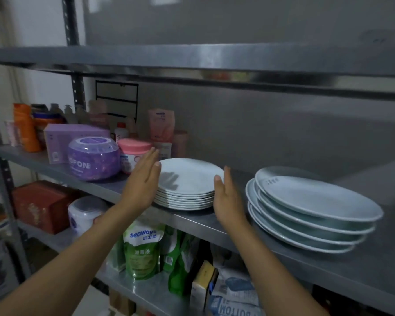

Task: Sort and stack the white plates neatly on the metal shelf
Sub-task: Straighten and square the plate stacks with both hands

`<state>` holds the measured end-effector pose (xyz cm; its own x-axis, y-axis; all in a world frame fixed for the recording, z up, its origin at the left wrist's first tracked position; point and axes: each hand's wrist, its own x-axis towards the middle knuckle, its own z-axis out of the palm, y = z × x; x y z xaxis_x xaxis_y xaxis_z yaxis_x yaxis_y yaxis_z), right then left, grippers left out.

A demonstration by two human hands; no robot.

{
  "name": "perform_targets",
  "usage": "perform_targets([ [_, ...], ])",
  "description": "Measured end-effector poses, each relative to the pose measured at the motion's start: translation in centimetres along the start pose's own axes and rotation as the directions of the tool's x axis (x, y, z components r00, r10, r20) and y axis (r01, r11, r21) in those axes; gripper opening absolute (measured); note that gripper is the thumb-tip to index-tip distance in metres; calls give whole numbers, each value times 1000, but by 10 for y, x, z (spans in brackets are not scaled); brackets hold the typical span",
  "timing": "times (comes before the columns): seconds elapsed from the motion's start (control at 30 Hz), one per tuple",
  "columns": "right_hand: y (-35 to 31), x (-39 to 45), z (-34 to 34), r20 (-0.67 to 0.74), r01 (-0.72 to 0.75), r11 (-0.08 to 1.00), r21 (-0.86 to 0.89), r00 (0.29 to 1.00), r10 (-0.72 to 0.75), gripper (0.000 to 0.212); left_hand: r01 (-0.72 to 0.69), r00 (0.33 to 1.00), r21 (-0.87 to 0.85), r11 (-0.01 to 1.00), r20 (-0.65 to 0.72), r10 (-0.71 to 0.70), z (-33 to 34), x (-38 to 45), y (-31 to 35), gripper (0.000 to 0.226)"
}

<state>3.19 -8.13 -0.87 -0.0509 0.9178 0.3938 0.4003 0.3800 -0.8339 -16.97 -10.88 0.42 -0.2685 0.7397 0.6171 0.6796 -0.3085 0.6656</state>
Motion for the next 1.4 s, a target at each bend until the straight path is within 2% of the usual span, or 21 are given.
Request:
perform_targets([
  [0.1, -17, -25, -13, 97, 250, 943, -220, 968, -233, 55, -276, 961, 272, 922, 53, 272, 2, -10, 24, 51],
  [0.23, -54, -50, -51, 178, 441, 805, -397, 897, -404, 53, -445, 894, 358, 821, 127, 429, 11, -22, 53, 57],
  [0.33, -71, -61, -98, 180, 473, 698, -537, 873, -453, 52, -513, 857, 339, 788, 161, 489, 20, -30, 75, 55],
  [0.43, -73, -61, -147, 128, 420, 712, -562, 895, -427, 49, -611, 790, 368, 701, 227, 570, 33, -40, 101, 53],
  [0.53, -65, -56, -192, -63, 206, 892, -402, 966, -251, 43, -711, 701, 401, 578, 337, 629, 55, -57, 127, 52],
  [0.6, -52, -52, -213, -212, 50, 962, -267, 971, -110, 40, -756, 655, 354, 551, 408, 636, 73, -71, 141, 52],
  [0.67, -34, -48, -228, -296, -51, 986, -162, 955, 1, 38, -773, 631, 285, 567, 444, 637, 87, -87, 151, 52],
  [0.77, -10, -42, -243, -335, -162, 985, -56, 933, 134, 32, -768, 619, 195, 610, 470, 629, 103, -104, 158, 62],
  [0.87, 6, -30, -261, -344, -288, 951, 113, 886, 310, 16, -800, 589, 234, 552, 474, 654, 115, -112, 163, 80],
  [0.97, 29, -19, -274, -276, -368, 809, 459, 806, 524, 25, -819, 574, 294, 493, 452, 683, 124, -112, 162, 89],
  [1.07, 44, -20, -271, -61, -480, 639, 601, 770, 635, 35, -827, 561, 312, 468, 391, 730, 131, -108, 159, 86],
  [1.17, 53, -25, -261, 73, -506, 537, 675, 770, 633, 53, -828, 552, 312, 465, 315, 772, 139, -105, 158, 83],
  [1.23, 52, -29, -253, 122, -495, 511, 703, 792, 598, 49, -836, 539, 307, 455, 298, 788, 140, -104, 156, 85],
  [1.33, 52, -30, -248, 150, -469, 474, 745, 811, 566, 48, -834, 546, 301, 463, 323, 773, 137, -98, 151, 88],
  [1.4, 52, -32, -249, 163, -473, 434, 767, 798, 580, 56, -826, 563, 278, 490, 362, 743, 132, -93, 147, 90],
])
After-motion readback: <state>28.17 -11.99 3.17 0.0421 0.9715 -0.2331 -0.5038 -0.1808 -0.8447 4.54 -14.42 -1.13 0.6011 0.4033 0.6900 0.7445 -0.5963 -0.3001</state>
